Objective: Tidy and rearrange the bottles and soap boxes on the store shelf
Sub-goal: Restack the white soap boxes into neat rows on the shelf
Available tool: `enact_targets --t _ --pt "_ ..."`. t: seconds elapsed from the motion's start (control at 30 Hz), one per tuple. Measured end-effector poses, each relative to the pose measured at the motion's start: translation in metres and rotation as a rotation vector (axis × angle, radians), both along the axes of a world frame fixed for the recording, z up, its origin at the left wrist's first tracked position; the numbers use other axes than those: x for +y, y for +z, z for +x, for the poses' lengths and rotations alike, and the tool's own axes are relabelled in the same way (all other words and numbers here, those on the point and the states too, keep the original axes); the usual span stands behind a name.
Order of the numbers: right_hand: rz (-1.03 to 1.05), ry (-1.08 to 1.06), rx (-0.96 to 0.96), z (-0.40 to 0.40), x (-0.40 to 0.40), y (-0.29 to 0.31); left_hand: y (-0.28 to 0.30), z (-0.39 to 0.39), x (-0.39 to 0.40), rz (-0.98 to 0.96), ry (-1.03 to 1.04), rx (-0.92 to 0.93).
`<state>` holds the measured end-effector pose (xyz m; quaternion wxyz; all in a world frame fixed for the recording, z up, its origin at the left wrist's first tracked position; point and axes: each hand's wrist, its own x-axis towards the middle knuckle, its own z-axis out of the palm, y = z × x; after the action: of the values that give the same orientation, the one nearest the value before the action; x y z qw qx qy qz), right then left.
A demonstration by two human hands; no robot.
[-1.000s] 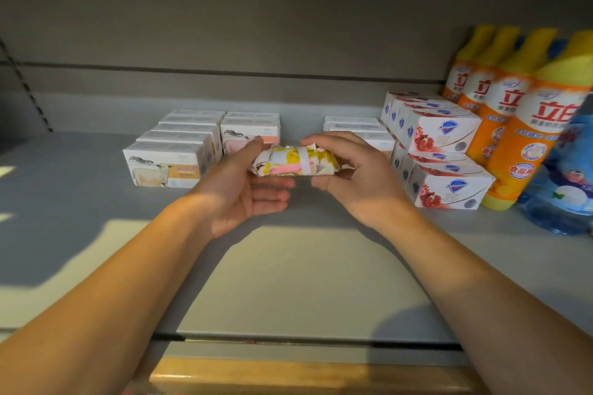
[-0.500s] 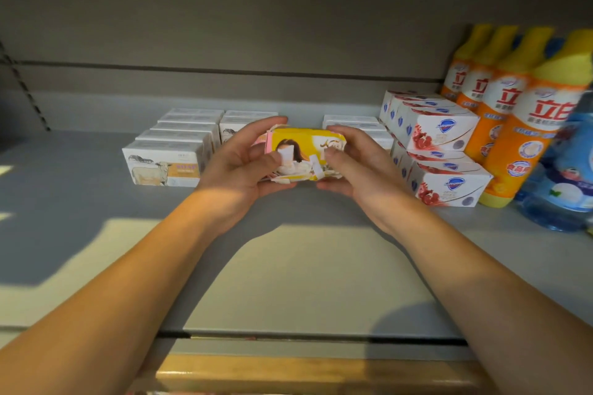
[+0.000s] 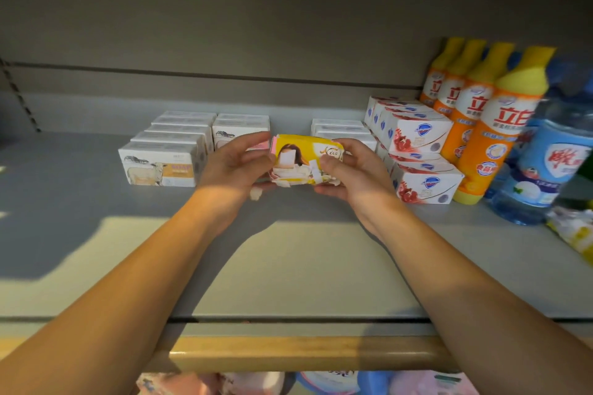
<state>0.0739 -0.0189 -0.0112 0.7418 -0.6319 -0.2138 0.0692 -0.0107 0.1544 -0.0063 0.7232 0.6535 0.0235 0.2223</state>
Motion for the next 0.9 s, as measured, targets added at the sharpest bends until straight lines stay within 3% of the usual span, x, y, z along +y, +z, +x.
enact_targets --t 0.2,0.43,0.63,0.9 --pt "-0.054 -0.055 0.035 -0.013 -0.032 0.003 0.001 -0.002 -0.024 0.033 -0.11 0.095" --pt "-0.105 -0.176 0.005 -0.033 -0.127 0.006 0.009 0.001 -0.086 0.2 -0.188 0.161" --pt "-0.129 -0.454 -0.073 -0.051 -0.226 0.019 -0.01 0.019 -0.159 0.723 -0.189 0.11" --pt "-0.617 -0.961 -0.396 -0.043 -0.348 0.027 -0.029 0.036 -0.214 1.249 -0.158 -0.027"
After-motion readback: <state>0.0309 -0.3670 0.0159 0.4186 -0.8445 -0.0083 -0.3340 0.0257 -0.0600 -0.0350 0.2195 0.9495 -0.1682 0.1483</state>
